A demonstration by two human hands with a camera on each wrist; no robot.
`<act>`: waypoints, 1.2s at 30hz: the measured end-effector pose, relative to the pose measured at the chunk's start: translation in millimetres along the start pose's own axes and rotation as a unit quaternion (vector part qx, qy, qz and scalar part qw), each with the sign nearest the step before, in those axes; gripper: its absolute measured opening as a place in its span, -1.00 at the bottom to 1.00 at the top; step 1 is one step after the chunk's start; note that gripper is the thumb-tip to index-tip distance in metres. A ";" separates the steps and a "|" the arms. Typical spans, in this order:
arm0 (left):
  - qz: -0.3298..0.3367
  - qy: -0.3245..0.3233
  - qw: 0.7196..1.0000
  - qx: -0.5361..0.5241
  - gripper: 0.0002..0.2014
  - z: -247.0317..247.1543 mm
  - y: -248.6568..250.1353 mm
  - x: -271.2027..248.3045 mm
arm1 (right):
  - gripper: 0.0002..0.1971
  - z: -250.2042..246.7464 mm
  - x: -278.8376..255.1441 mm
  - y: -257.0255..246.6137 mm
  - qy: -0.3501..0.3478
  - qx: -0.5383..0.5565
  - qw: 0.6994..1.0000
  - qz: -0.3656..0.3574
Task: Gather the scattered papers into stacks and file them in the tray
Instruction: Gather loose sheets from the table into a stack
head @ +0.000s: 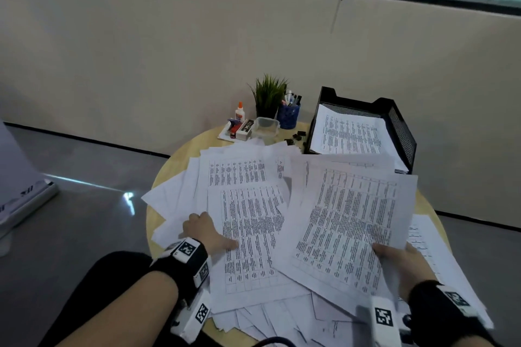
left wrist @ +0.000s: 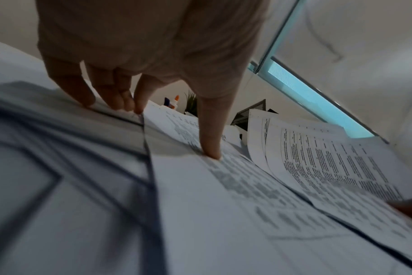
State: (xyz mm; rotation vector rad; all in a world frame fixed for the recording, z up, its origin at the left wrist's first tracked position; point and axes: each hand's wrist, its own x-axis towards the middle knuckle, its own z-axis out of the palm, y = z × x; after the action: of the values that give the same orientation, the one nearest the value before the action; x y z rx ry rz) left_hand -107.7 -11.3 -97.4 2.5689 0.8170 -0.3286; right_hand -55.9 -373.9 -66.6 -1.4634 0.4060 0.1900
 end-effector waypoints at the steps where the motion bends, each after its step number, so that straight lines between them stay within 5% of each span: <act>1: -0.008 0.004 1.000 -0.018 -0.03 2.7 1.1 0.0 | -0.74 -1.2 0.5 2.5 -0.002 -0.001 1.000 0.003; 3: -0.009 0.001 0.998 -0.068 -0.19 5.3 1.6 1.1 | -0.72 -1.5 0.4 8.8 -0.008 -0.004 1.000 0.013; 7: 0.044 0.057 0.966 -0.246 -0.88 2.8 -5.6 4.9 | -0.75 1.1 3.8 23.3 -0.010 0.000 1.000 0.029; 12: 0.050 0.087 0.889 -0.447 -0.80 -8.0 -9.9 7.2 | -0.70 7.1 4.7 28.1 -0.029 0.002 0.999 0.044; 17: 0.082 0.027 0.871 -0.483 -0.68 -3.0 -3.9 4.8 | -0.73 28.8 -1.4 27.2 -0.098 -0.016 0.994 0.046; 21: 0.089 -0.075 0.818 -0.563 -0.75 6.7 0.8 -1.0 | -0.79 51.5 -3.9 27.4 -0.124 -0.071 0.989 0.045; 26: 0.120 -0.170 0.861 -0.464 -0.39 11.5 0.7 -5.4 | -0.75 77.7 -2.0 30.6 -0.124 -0.134 0.983 0.027; 29: 0.121 -0.153 0.853 -0.485 -0.52 3.9 2.0 -6.8 | -0.65 90.6 -2.8 28.8 -0.142 -0.138 0.980 0.016; 32: 0.114 -0.143 0.830 -0.526 -0.60 -17.1 1.4 -5.1 | -0.34 102.8 -1.1 23.9 -0.172 -0.122 0.978 -0.010; 36: 0.128 -0.122 0.816 -0.551 -0.55 -43.0 -5.4 4.5 | -0.68 121.2 0.0 7.9 -0.183 -0.078 0.980 -0.028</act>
State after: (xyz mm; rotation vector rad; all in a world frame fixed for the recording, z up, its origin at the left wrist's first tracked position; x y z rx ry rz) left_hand -103.3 14.7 -62.7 1.4542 0.3547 -0.0446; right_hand -40.6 -253.4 -67.2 -1.5523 0.0508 0.4467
